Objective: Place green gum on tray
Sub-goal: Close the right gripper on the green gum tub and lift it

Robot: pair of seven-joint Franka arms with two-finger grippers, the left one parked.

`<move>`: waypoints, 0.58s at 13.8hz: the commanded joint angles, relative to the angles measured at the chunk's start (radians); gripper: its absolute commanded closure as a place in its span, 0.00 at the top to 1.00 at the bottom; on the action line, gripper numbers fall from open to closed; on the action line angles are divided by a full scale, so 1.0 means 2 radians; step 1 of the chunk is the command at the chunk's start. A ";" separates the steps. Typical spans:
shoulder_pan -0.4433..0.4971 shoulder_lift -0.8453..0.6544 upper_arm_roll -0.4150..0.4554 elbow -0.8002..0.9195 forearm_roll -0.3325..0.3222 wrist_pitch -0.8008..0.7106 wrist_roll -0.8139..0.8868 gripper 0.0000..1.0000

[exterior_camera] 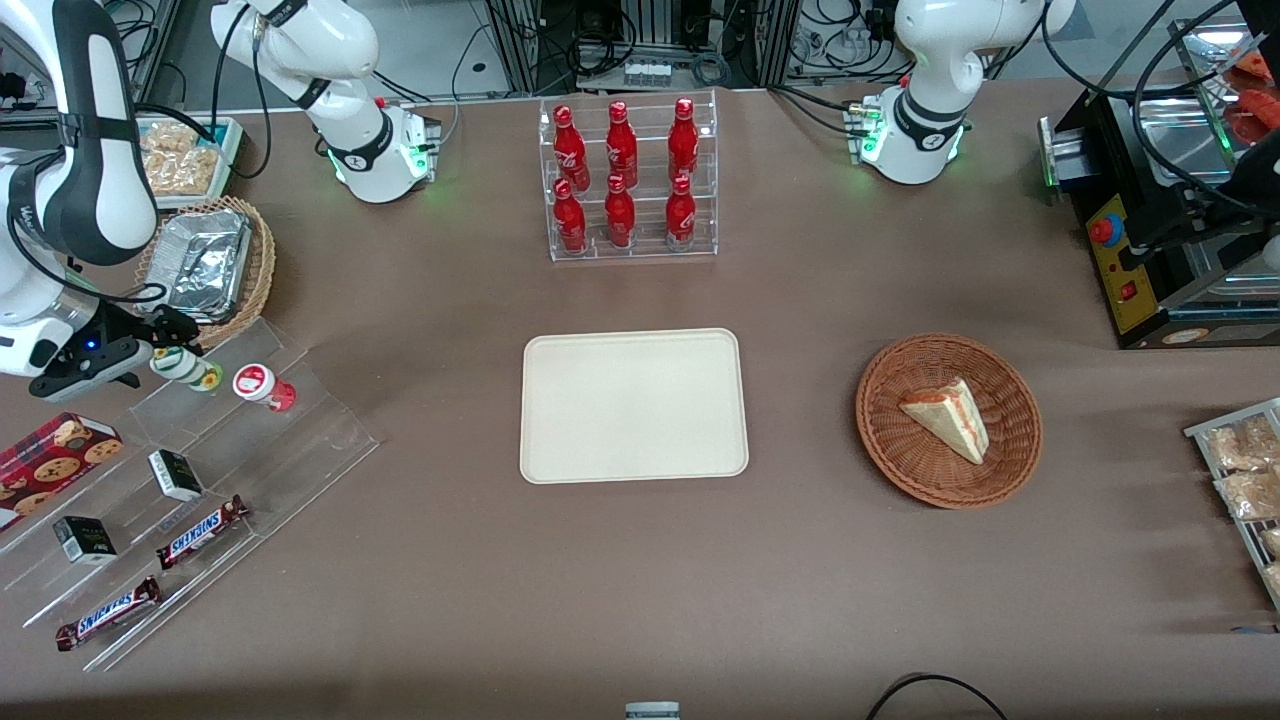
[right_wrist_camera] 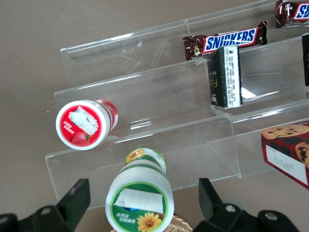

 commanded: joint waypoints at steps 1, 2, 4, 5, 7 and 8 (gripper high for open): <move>-0.005 -0.015 0.001 -0.018 -0.006 0.010 -0.007 1.00; -0.005 -0.016 0.001 -0.019 -0.006 0.005 -0.007 1.00; -0.005 -0.017 0.001 -0.021 -0.006 0.004 -0.008 1.00; -0.006 -0.017 0.001 -0.021 -0.007 0.005 -0.009 1.00; -0.007 -0.018 0.001 -0.022 -0.007 0.004 -0.012 0.99; -0.011 -0.018 0.001 -0.022 -0.007 0.004 -0.012 0.99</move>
